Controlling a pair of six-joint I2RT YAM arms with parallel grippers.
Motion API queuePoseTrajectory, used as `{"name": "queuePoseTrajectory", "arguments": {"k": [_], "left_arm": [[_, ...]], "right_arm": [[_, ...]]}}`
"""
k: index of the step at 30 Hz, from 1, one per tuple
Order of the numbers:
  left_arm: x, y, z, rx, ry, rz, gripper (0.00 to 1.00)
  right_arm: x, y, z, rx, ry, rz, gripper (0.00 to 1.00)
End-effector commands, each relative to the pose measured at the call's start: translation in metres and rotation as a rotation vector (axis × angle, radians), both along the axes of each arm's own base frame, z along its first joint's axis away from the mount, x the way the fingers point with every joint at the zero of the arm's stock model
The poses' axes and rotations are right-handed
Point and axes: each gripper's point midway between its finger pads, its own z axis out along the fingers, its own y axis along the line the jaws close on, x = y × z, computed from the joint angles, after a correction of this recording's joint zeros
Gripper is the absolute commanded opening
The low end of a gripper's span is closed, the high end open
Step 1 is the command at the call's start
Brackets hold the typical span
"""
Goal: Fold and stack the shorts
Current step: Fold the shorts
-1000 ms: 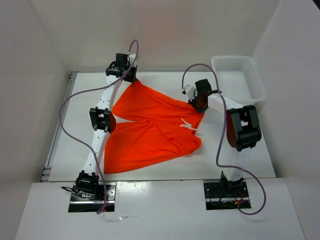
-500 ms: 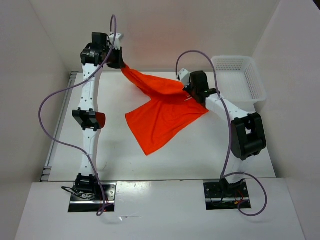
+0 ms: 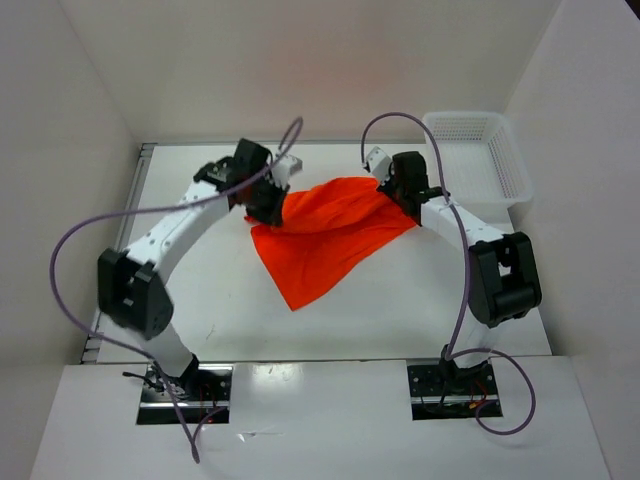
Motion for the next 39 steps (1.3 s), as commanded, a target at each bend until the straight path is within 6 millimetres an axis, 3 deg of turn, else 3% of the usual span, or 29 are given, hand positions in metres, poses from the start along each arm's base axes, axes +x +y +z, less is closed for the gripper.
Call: {"name": "queuePoseTrajectory", "arguments": {"k": [1,6,7,10,11,12,17,21,24,25,26,30,31,33,34,35,36,37,39], "left_arm": [[-0.014,-0.017,0.049,-0.042,-0.276,-0.031,0.0],[-0.06,-0.029,0.031,0.024,-0.225,-0.102,0.0],[-0.072,-0.027,0.014,0.05,-0.191,-0.117,0.0],[-0.106,-0.027,-0.013,0.13,-0.15,-0.169,0.0],[-0.121,-0.02,-0.035,0.171,-0.107,-0.185,0.0],[-0.128,-0.023,-0.041,0.186,-0.112,-0.206,0.0],[-0.152,-0.029,-0.077,0.227,-0.012,-0.279,0.0],[-0.166,-0.042,-0.088,0.198,0.051,-0.34,0.02],[-0.183,-0.05,-0.088,0.156,0.118,-0.391,0.14],[-0.187,-0.053,-0.083,0.136,0.136,-0.405,0.31],[-0.198,-0.052,-0.083,0.123,0.183,-0.424,0.56],[-0.183,-0.051,-0.06,0.065,0.14,-0.388,0.64],[-0.167,-0.053,-0.048,0.033,0.088,-0.36,0.64],[-0.132,-0.035,-0.041,-0.001,0.058,-0.25,0.64],[-0.111,-0.031,-0.045,-0.009,0.044,-0.206,0.63],[-0.087,-0.011,-0.047,-0.012,0.039,-0.122,0.6],[-0.075,-0.002,-0.053,-0.008,0.052,-0.084,0.58],[-0.065,0.008,-0.076,0.026,0.11,-0.044,0.53],[-0.041,0.034,-0.092,0.044,0.147,0.044,0.48]], "right_arm": [[0.022,-0.023,0.052,0.032,-0.157,-0.062,0.0],[0.028,-0.023,0.039,0.037,-0.135,-0.055,0.0],[0.029,-0.023,0.034,0.034,-0.124,-0.055,0.0],[0.03,-0.028,0.03,0.022,-0.116,-0.058,0.0],[0.03,-0.028,0.03,0.013,-0.116,-0.052,0.0],[0.03,-0.026,0.03,0.019,-0.115,-0.043,0.0],[0.009,-0.03,0.003,-0.03,-0.037,-0.008,0.0],[-0.009,-0.036,-0.018,-0.083,0.014,0.024,0.0],[-0.019,-0.039,-0.028,-0.111,0.047,0.042,0.0],[-0.019,-0.039,-0.028,-0.122,0.047,0.05,0.0],[-0.022,-0.04,-0.032,-0.124,0.058,0.051,0.0],[-0.026,-0.041,-0.034,-0.126,0.068,0.052,0.0],[-0.026,-0.041,-0.034,-0.126,0.068,0.052,0.0],[-0.026,-0.04,-0.034,-0.129,0.069,0.065,0.0],[-0.026,-0.04,-0.034,-0.129,0.069,0.066,0.0],[-0.026,-0.04,-0.034,-0.129,0.069,0.066,0.0],[-0.026,-0.04,-0.034,-0.129,0.069,0.066,0.0],[-0.026,-0.04,-0.034,-0.129,0.069,0.066,0.0],[-0.025,-0.034,-0.032,-0.132,0.07,0.089,0.0]]}}
